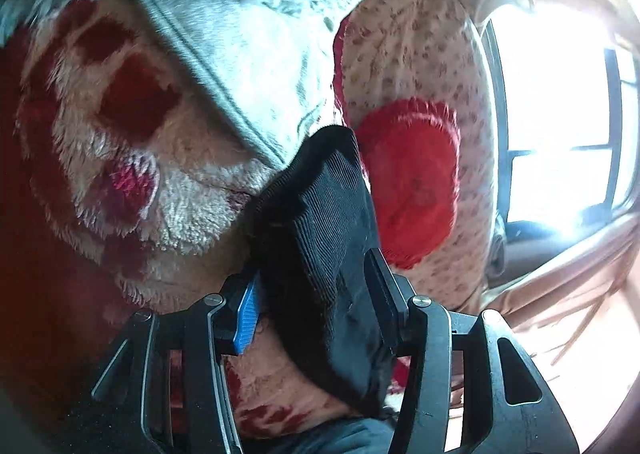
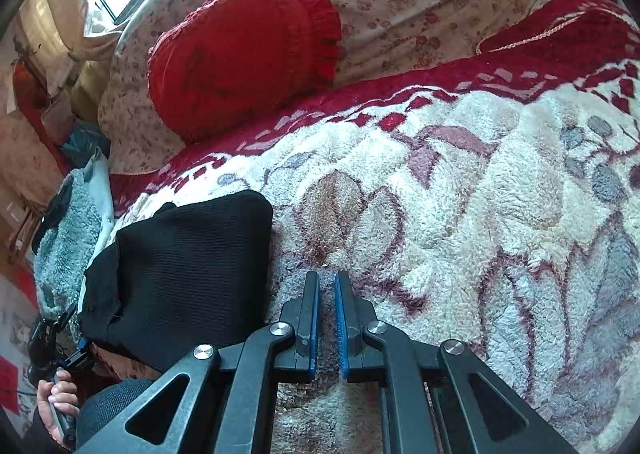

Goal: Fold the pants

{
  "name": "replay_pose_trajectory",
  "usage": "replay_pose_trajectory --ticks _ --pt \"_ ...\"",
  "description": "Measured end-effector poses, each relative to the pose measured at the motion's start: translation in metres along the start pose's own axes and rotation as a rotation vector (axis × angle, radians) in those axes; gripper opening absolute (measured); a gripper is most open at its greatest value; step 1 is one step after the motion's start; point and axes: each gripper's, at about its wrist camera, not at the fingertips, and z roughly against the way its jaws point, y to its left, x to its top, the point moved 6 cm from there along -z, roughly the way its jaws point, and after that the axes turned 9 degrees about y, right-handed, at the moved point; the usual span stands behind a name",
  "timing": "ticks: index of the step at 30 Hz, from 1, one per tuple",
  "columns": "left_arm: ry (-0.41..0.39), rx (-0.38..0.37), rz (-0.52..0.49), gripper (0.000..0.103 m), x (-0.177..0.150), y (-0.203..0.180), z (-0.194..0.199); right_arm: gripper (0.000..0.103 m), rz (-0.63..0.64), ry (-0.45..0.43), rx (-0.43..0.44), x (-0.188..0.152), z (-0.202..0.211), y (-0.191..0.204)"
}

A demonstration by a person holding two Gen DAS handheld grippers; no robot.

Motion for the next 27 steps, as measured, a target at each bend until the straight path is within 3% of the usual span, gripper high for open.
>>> replay_pose_trajectory --ticks 3,6,8,11,14,16,19,22,27 --pt "-0.011 0.006 0.056 0.018 -0.002 0.013 0.005 0.007 0.003 0.000 -0.002 0.000 0.000 0.000" --pt "-0.014 0.013 0.081 0.011 -0.006 0.014 0.008 0.007 0.005 -0.001 -0.002 0.000 0.000 0.001" --pt "-0.023 0.066 0.018 0.010 -0.009 -0.002 0.012 0.007 0.002 -0.001 -0.001 0.000 0.000 0.001" --pt "-0.037 0.264 -0.276 0.011 -0.015 -0.048 0.013 0.007 -0.004 -0.001 0.000 0.000 -0.001 0.001" --pt "-0.092 0.439 -0.705 0.011 -0.040 -0.104 0.003 0.007 -0.011 0.001 0.002 -0.001 -0.001 0.000" --pt "-0.096 0.442 -0.946 0.011 -0.070 -0.135 -0.008 0.007 -0.010 0.000 0.005 -0.001 -0.001 0.000" --pt "-0.041 0.402 -1.153 0.011 -0.108 -0.162 -0.028 0.007 -0.012 -0.001 0.007 -0.001 -0.001 -0.001" --pt "0.041 0.332 -1.281 0.011 -0.137 -0.187 -0.056 0.007 -0.010 -0.001 0.005 -0.001 -0.001 -0.001" --pt "0.145 0.222 -1.387 0.011 -0.171 -0.234 -0.094 0.007 -0.008 -0.002 0.005 -0.001 -0.001 -0.001"
